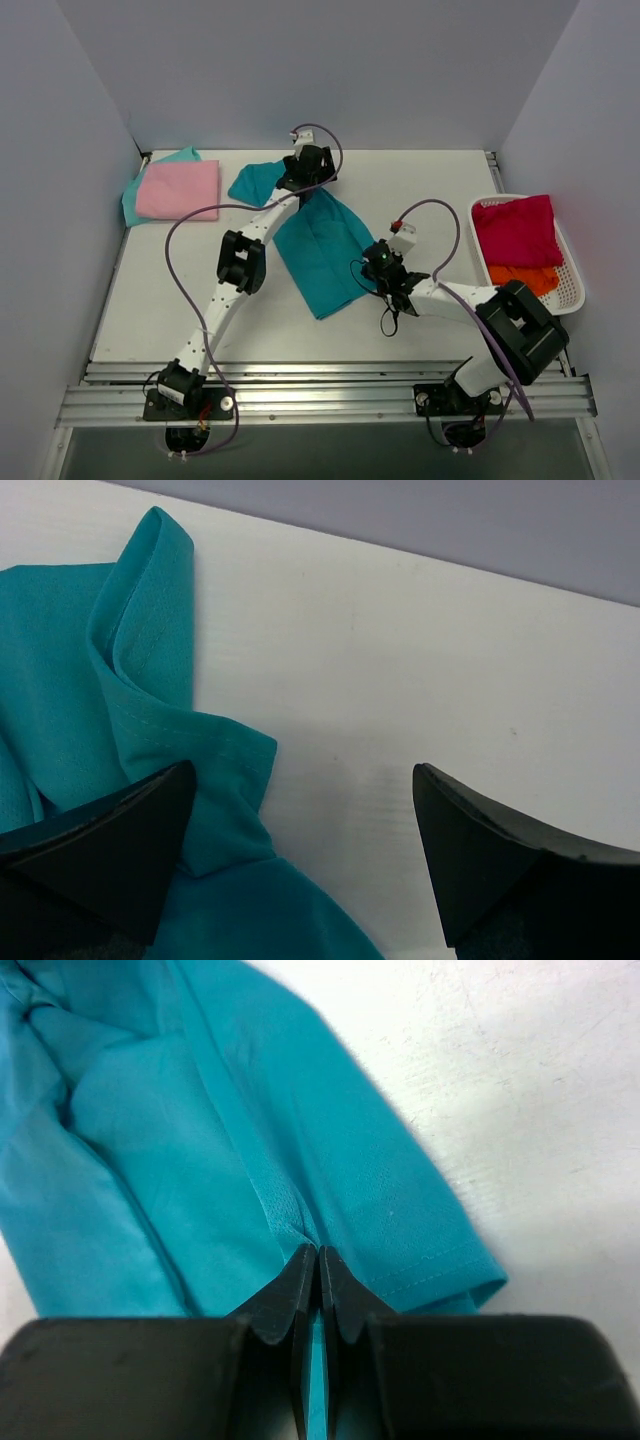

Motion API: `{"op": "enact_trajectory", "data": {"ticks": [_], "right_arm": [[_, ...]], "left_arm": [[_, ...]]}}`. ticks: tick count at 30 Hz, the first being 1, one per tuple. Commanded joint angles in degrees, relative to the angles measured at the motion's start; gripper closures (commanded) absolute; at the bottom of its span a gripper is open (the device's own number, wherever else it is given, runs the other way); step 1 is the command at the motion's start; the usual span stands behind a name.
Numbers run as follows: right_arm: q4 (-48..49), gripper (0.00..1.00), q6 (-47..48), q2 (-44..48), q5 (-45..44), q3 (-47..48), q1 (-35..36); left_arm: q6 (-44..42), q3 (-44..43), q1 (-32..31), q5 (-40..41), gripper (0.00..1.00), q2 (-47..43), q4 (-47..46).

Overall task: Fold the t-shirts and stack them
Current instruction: Flatten the tshirt out

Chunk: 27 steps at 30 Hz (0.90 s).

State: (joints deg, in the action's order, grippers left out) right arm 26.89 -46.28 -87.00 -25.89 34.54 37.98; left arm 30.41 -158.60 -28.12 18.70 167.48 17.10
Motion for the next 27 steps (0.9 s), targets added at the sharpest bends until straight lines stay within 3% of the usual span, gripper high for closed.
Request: {"op": "enact_trajectory", "data": {"ticks": [1, 3, 4, 8, 10, 20, 25, 27], "right_arm": [[-3.3, 1.0, -0.1, 5.3, -0.1, -2.0, 0.5], [-3.9, 1.0, 0.0, 7.5, -0.5, -2.6, 0.3], [-4.1, 1.0, 0.1, 8.2, -0.5, -3.0, 0.3], [-3.5, 1.0, 0.1, 9.0, -0.5, -3.6, 0.4], [-3.3, 1.0, 0.1, 8.4, 0.0, -3.7, 0.4], [-3.7, 1.0, 0.6, 9.7, -0.6, -4.4, 0.3], [-3.8, 1.0, 0.6, 10.0, -0.6, -4.8, 0.0], [-3.6, 1.0, 0.8, 10.0, -0.5, -4.9, -0.2]], "left_arm": [[-7.0, -3.4, -1.3, 4.2, 0.01, -5.1, 2.6], [-7.9, -3.1, -1.5, 3.6, 0.0, -5.9, 4.5], [-8.5, -2.4, -1.7, 3.5, 0.07, -6.6, 5.0], [-15.6, 14.3, -4.7, 7.7, 0.1, -16.2, -8.3], [-18.0, 16.0, -5.8, 11.9, 0.1, -17.9, -9.8], [-22.0, 9.9, -6.0, 16.4, 0.03, -14.9, -7.3], [-23.6, -4.2, -5.0, 19.4, 0.06, -6.0, 0.6], [-22.9, -2.9, -3.9, 18.2, 0.06, -6.4, 0.5]]}}
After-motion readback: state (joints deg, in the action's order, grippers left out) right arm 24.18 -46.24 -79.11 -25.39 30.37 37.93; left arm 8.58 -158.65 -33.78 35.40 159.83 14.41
